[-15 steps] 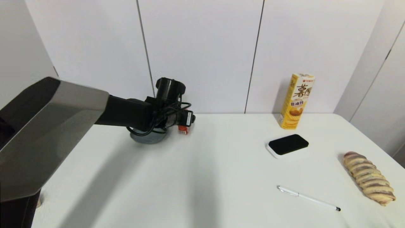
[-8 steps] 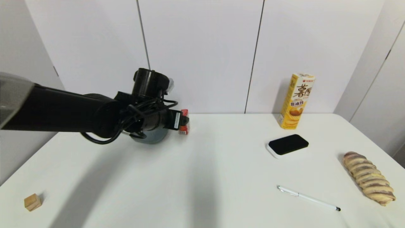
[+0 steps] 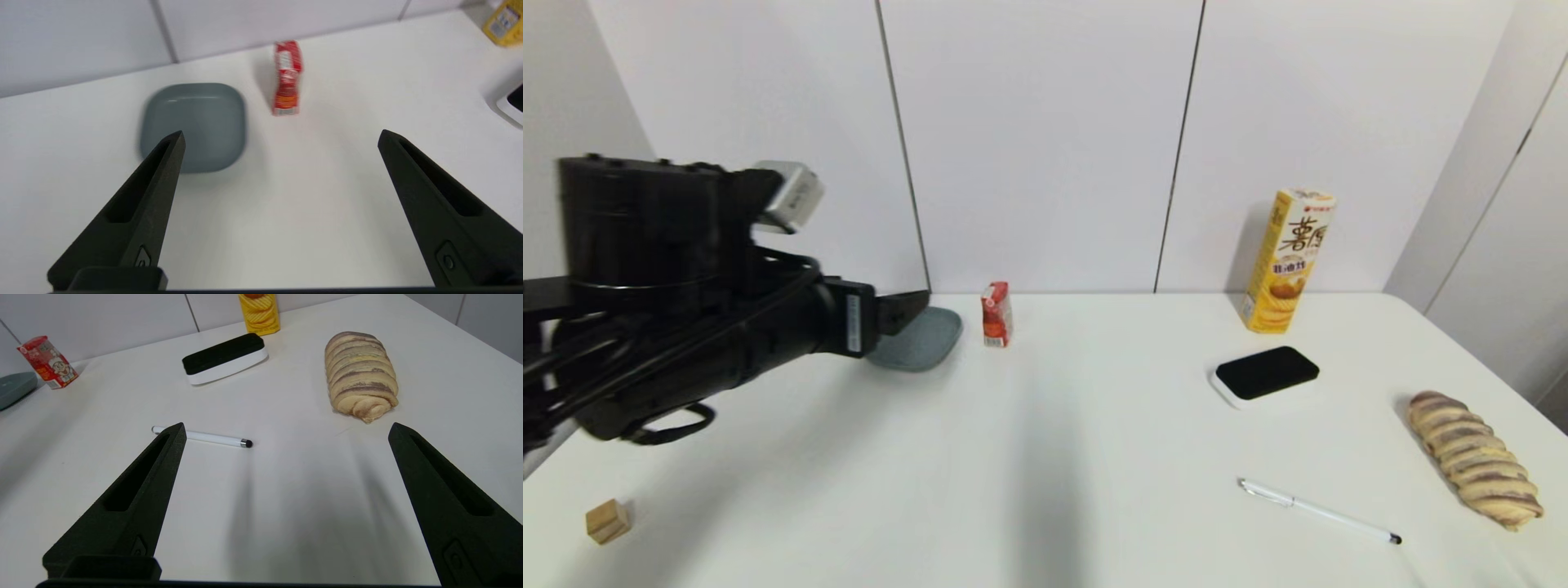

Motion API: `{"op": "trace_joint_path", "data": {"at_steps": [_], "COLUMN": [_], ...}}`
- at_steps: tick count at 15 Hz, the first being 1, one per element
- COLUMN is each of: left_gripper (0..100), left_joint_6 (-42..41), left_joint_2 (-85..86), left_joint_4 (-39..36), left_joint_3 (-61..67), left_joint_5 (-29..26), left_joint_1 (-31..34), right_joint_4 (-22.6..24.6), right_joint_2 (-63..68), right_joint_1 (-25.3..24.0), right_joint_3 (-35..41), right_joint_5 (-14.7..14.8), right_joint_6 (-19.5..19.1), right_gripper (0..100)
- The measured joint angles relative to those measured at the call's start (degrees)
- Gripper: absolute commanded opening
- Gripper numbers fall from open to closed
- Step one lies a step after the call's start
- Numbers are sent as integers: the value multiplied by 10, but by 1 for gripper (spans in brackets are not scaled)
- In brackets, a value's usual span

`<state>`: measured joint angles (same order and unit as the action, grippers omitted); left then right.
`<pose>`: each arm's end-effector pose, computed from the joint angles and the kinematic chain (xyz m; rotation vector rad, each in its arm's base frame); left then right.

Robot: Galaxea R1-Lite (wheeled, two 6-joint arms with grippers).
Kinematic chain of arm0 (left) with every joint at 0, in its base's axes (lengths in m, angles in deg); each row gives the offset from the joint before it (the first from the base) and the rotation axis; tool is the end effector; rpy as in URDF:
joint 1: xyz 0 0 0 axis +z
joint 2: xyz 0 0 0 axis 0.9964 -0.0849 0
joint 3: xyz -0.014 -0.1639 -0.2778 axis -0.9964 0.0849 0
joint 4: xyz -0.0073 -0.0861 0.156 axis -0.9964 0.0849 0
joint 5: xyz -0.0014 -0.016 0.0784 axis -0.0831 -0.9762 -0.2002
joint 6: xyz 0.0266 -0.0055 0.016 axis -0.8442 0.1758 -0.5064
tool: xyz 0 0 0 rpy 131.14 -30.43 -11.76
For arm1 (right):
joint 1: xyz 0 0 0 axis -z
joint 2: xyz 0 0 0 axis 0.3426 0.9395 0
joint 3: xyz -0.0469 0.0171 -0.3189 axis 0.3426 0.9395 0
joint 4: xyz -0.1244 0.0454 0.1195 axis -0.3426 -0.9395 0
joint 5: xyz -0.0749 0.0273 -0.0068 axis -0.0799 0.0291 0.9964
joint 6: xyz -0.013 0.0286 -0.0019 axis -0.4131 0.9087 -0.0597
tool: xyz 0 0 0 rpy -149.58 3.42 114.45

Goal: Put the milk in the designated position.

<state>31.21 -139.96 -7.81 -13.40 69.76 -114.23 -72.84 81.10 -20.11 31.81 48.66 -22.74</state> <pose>0.2039 -0.1066 0.2622 0.0430 0.2927 -0.3066 -0.0497 -0.0018 0.0738 0.1942 0.0098 -0.0567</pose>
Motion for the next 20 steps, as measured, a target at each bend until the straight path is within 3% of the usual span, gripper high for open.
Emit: {"op": "trace_joint_path", "data": {"at_steps": [8, 20], "left_gripper": [100, 100], "left_joint_6": [-87, -138], "left_joint_2": [291, 602], "left_joint_4": [-31, -69], "left_joint_3": [208, 461], "left_joint_5": [1, -5], "left_joint_1": [178, 308], "right_joint_4": [0, 0], "right_joint_2": [0, 0], "right_joint_1": [0, 0], "right_joint_3": [0, 0], "right_joint_5": [0, 0], "right_joint_6": [0, 0], "right_gripper": [100, 100]}}
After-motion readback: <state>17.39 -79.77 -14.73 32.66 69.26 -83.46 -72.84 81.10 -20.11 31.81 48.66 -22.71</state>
